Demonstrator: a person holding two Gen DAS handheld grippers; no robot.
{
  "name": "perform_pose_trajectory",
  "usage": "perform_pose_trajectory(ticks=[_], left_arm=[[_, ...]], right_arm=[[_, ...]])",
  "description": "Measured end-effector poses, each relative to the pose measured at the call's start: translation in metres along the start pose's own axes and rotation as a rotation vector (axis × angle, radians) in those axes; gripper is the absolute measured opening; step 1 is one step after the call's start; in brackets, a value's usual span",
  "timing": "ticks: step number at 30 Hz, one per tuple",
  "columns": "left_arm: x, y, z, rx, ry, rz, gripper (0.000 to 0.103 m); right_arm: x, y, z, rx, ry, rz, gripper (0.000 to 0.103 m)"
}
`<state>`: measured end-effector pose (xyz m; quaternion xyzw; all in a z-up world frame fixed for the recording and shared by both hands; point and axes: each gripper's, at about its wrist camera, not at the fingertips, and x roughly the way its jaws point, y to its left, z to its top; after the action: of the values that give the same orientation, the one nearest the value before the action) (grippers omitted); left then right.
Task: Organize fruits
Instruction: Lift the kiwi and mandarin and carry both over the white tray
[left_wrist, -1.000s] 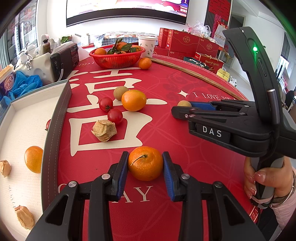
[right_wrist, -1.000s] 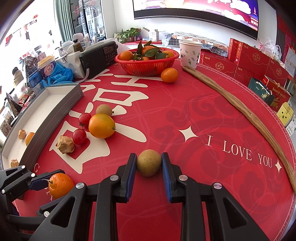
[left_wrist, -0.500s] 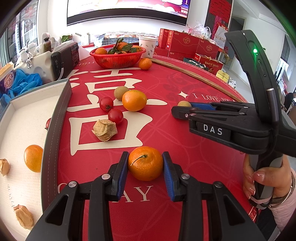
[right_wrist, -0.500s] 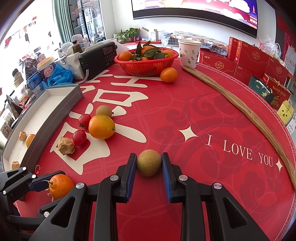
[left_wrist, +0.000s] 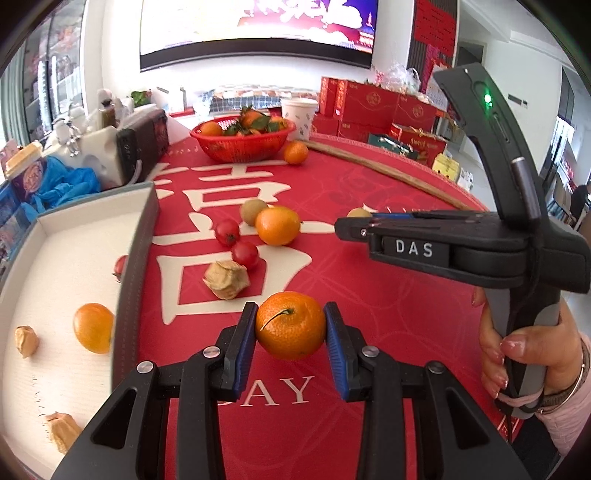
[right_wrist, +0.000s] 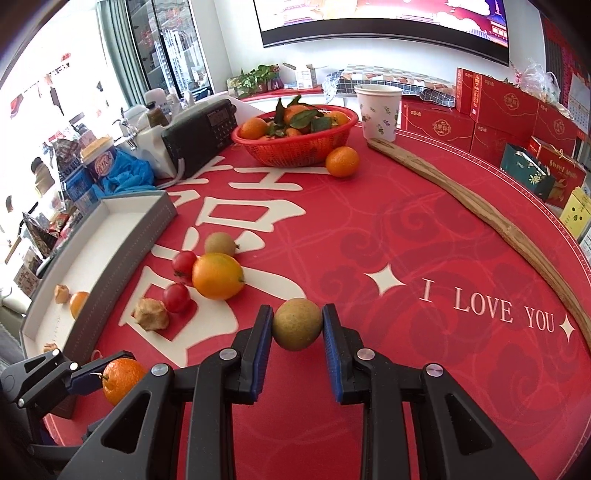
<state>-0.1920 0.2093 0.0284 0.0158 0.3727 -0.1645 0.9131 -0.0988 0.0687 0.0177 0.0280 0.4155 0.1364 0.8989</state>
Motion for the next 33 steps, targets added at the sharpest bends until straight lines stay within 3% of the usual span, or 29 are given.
perform_pose_trajectory(ticks=[7, 18, 33], left_arm=[[-0.021, 0.021, 0.005, -0.055, -0.09, 0.033, 0.039], [-0.045, 0.068, 0.009, -0.176, -0.14, 0.131, 0.039], [-0.059, 0.162, -0.009, -0.447, -0.122, 0.362, 0.039]], right_arm=[[-0.002, 0.019, 0.007, -0.017, -0.029, 0.047, 0.028], [-0.001, 0.047, 0.016, -0.048, -0.046, 0.093, 0.028], [0.012, 0.16, 0.04, -0.219, -0.051, 0.268, 0.028]])
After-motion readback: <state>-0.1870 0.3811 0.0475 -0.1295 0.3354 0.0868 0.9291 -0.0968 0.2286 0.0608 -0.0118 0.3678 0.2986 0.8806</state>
